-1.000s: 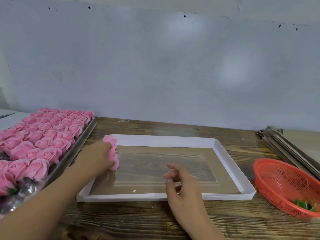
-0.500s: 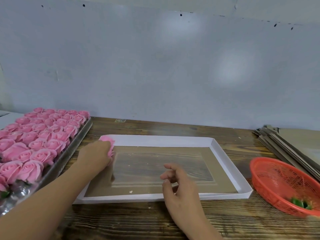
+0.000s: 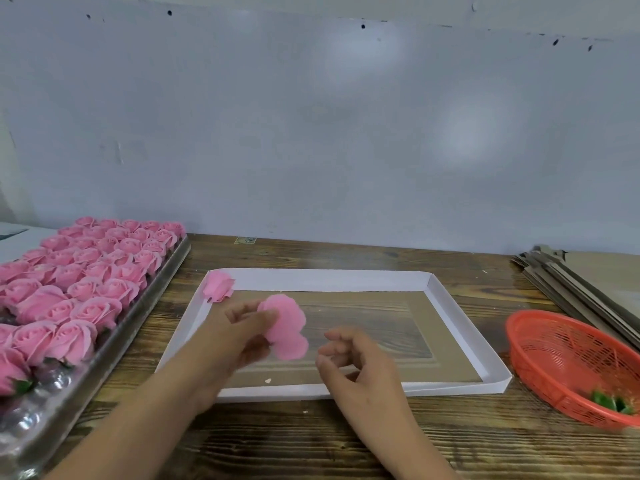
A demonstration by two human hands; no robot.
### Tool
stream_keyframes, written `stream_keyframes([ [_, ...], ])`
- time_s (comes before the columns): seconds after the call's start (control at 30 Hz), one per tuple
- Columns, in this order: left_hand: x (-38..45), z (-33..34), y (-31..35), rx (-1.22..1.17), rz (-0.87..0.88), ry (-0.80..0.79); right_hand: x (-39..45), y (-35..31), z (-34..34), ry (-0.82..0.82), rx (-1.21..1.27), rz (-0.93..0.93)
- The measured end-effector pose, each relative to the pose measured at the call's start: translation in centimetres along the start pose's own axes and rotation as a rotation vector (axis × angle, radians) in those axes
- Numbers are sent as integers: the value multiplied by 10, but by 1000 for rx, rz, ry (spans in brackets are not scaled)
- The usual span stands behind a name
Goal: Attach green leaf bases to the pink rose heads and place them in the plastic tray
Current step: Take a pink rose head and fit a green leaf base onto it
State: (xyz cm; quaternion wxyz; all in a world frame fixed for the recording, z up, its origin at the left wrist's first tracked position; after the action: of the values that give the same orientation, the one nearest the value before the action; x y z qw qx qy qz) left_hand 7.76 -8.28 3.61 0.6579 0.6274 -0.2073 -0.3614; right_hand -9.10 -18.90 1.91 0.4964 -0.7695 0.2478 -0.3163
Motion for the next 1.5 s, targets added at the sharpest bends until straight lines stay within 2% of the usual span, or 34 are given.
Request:
stream_keyframes([
  [0.37, -21, 42, -12, -393, -51, -78, 3, 2, 1, -41, 119, 90],
  [0.63, -19, 42, -20, -424, -111, -86, 8, 5, -7, 73, 359, 122],
  [0.83, -22, 47, -25, -262, -42, -111, 7, 2, -6, 71, 376, 131],
  [1.0, -22, 51, -24, -104, 95, -10, 5, 2, -10, 142, 323, 139],
  [1.23, -25, 53, -17, 97, 334, 148, 1, -5, -3, -48, 536, 207],
  [1.5, -25, 48, -15, 336, 523, 271, -5, -14, 2, -139, 509, 173],
])
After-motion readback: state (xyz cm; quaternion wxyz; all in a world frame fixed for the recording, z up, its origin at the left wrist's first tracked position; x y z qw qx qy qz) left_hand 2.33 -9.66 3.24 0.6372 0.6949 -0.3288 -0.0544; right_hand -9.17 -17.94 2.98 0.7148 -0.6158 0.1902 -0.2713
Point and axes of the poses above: each hand's wrist, its own x-axis towards the middle knuckle, its own z-axis out of the palm, y = z × x, the point moved 4 cm from there along x, towards the middle knuckle
